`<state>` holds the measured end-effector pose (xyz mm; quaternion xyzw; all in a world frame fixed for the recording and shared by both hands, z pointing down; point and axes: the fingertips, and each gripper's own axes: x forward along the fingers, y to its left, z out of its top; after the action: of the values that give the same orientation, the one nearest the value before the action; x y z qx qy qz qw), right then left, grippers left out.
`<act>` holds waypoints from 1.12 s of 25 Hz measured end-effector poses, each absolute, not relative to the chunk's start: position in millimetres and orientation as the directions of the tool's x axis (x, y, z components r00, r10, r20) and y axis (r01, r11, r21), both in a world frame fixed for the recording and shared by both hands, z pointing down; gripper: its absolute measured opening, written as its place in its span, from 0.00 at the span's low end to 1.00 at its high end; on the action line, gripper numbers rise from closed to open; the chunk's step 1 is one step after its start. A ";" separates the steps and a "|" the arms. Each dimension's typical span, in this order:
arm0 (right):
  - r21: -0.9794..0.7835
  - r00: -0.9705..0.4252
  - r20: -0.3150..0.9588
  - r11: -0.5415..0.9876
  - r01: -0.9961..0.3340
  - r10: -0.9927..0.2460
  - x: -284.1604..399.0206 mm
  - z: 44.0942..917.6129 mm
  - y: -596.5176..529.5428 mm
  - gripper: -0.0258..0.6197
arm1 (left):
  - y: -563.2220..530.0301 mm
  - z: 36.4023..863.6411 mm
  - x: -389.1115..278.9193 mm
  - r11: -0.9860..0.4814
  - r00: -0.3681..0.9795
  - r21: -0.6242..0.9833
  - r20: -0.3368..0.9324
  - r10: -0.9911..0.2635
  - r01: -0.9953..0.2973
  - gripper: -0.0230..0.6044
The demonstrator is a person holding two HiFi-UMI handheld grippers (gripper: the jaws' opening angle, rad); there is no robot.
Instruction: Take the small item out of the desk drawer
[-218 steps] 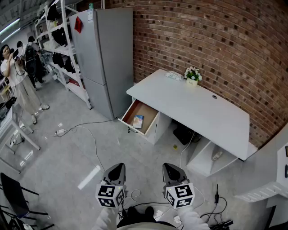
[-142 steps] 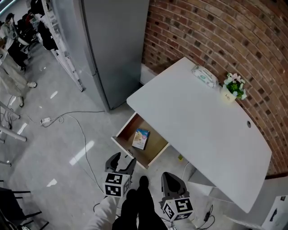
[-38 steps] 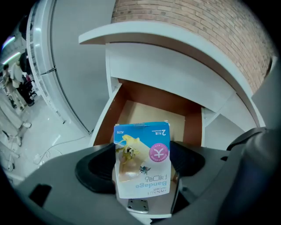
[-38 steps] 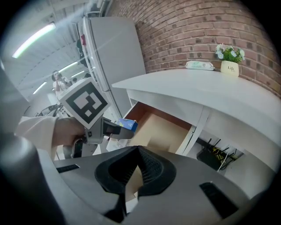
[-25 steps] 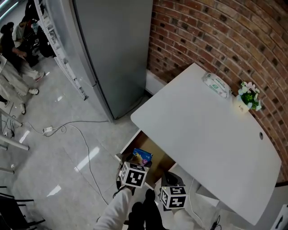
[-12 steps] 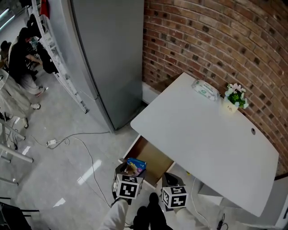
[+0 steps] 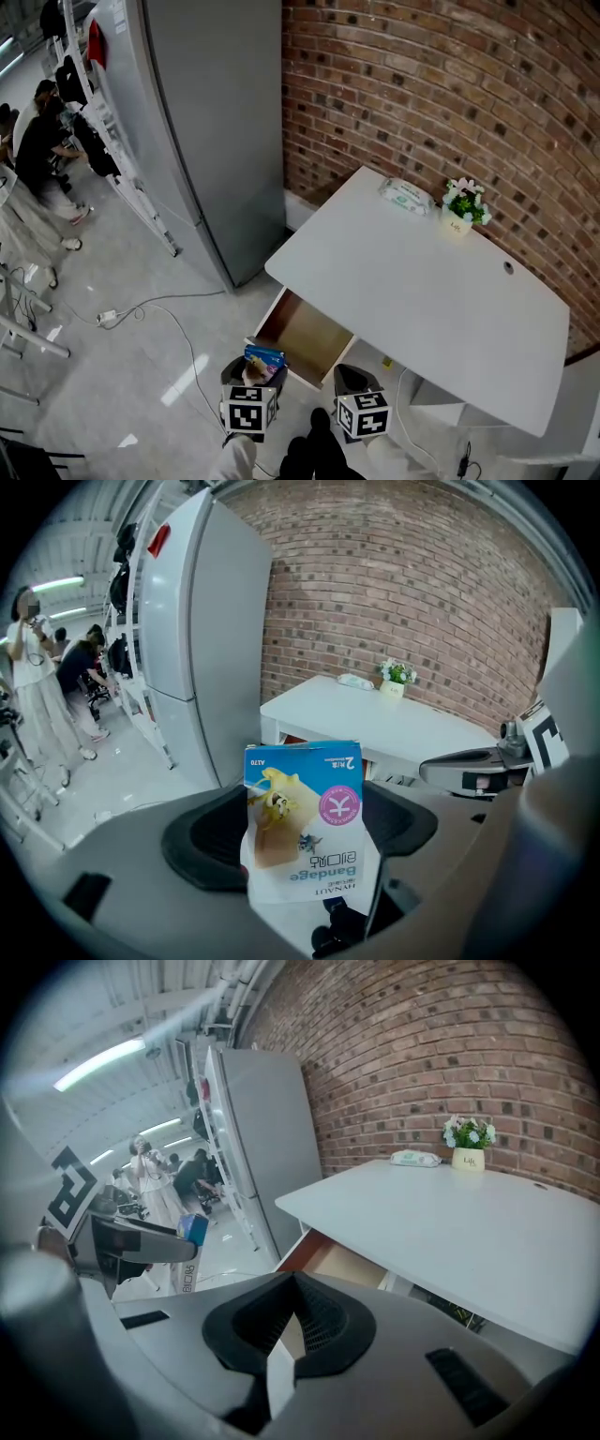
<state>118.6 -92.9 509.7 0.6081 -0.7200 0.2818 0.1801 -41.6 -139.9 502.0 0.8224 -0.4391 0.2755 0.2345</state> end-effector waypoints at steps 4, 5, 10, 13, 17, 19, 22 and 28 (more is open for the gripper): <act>-0.192 -0.197 0.577 0.102 -0.976 -0.793 116.9 495.9 -80.9 0.08 | -125.8 494.5 -57.7 -0.493 0.458 0.143 0.647 -0.610 -0.858 0.66; -0.193 -0.195 0.572 0.101 -0.976 -0.797 117.6 492.7 -78.3 0.08 | -123.2 492.3 -60.9 -0.488 0.456 0.145 0.645 -0.613 -0.861 0.66; -0.182 -0.186 0.555 0.100 -0.978 -0.811 113.2 480.9 -65.5 0.08 | -110.2 484.1 -75.2 -0.497 0.461 0.133 0.629 -0.626 -0.857 0.66; -0.193 -0.180 0.541 0.087 -0.977 -0.821 111.8 477.3 -53.8 0.08 | -100.3 477.2 -82.5 -0.502 0.460 0.119 0.616 -0.639 -0.857 0.66; -0.199 -0.182 0.519 0.090 -0.976 -0.835 108.3 467.8 -42.7 0.08 | -90.0 466.2 -91.1 -0.497 0.465 0.122 0.593 -0.658 -0.859 0.66; -0.187 -0.177 0.511 0.092 -0.978 -0.841 106.6 463.7 -36.7 0.08 | -84.3 465.2 -95.4 -0.499 0.469 0.125 0.587 -0.660 -0.858 0.66; -0.175 -0.166 0.496 0.089 -0.980 -0.852 104.6 457.7 -29.5 0.08 | -75.8 462.4 -103.8 -0.493 0.469 0.129 0.581 -0.666 -0.860 0.66; -0.167 -0.165 0.492 0.093 -0.982 -0.855 100.2 452.5 -14.0 0.08 | -59.8 458.5 -106.4 -0.489 0.478 0.148 0.572 -0.667 -0.860 0.66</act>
<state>100.2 -14.0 452.5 0.6318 -0.7266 0.2331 0.1361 -106.4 -59.8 458.5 0.8327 -0.4582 0.2263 0.2131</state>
